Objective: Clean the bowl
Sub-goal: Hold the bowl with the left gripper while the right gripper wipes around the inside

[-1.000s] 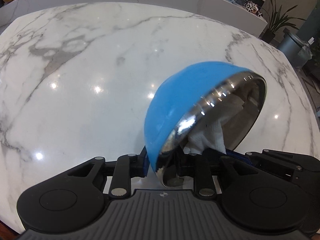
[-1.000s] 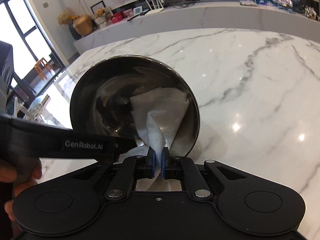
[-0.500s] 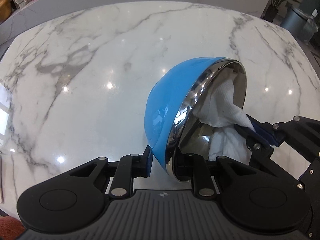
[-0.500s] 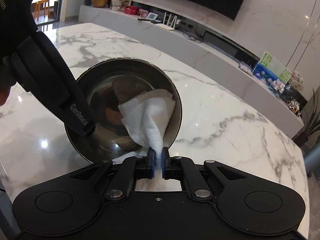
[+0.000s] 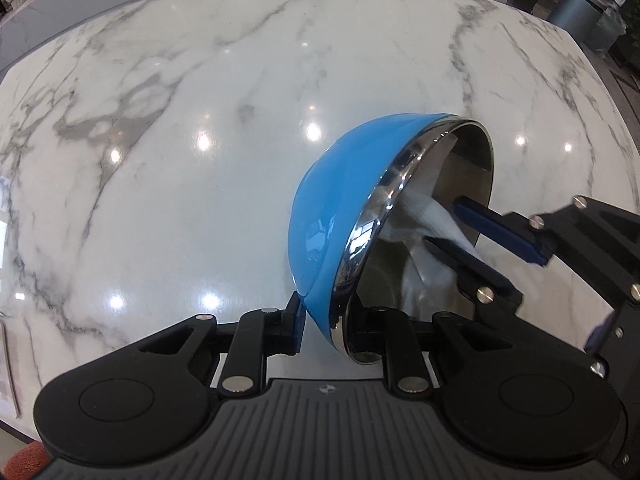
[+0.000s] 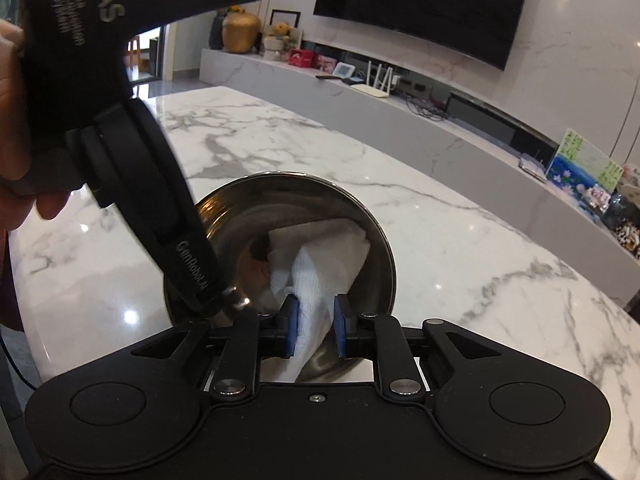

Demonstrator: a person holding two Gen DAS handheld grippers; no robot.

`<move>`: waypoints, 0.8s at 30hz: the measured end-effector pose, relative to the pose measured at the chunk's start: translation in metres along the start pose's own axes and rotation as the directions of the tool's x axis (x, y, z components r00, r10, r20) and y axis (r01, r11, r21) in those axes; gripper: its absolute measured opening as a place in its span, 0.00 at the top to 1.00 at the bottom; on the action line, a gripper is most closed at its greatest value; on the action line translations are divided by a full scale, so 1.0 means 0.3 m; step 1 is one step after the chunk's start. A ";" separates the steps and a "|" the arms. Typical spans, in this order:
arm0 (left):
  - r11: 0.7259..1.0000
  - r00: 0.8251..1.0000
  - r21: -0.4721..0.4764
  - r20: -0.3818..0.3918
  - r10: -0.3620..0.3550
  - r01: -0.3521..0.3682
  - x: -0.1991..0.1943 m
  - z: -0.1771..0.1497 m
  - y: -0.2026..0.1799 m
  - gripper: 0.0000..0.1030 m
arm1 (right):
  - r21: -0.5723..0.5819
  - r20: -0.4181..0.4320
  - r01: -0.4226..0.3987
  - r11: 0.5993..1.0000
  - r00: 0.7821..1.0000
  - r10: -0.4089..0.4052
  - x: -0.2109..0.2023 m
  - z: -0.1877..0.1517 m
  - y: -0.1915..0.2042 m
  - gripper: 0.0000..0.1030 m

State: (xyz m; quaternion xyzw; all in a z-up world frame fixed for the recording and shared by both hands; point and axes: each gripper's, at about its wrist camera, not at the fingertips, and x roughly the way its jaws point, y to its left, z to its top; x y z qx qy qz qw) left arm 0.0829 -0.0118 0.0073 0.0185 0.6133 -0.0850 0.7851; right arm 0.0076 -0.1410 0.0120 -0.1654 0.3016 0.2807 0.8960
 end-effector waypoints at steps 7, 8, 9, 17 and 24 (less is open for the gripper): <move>0.999 0.999 -0.030 0.010 -0.034 0.034 0.002 -0.003 0.029 0.80 | 0.077 -0.060 -0.045 0.996 0.997 0.050 0.052 0.010 -0.008 0.91; 0.998 0.999 -0.051 0.021 -0.041 0.042 0.002 -0.009 0.035 0.80 | 0.084 -0.071 -0.043 0.996 0.996 0.049 0.057 0.011 -0.005 0.91; 0.996 0.998 -0.072 0.032 -0.047 0.049 0.001 -0.016 0.041 0.80 | 0.092 -0.079 -0.041 0.995 0.996 0.049 0.061 0.012 -0.003 0.92; 0.965 0.988 -0.236 0.124 -0.090 0.118 0.000 -0.070 0.091 0.63 | 0.221 -0.111 -0.040 0.975 0.992 0.066 0.071 -0.012 -0.040 0.91; 0.944 0.974 -0.292 0.204 -0.099 0.157 -0.003 -0.090 0.105 0.78 | 0.321 -0.132 -0.042 0.946 0.987 0.089 0.089 -0.016 -0.074 0.91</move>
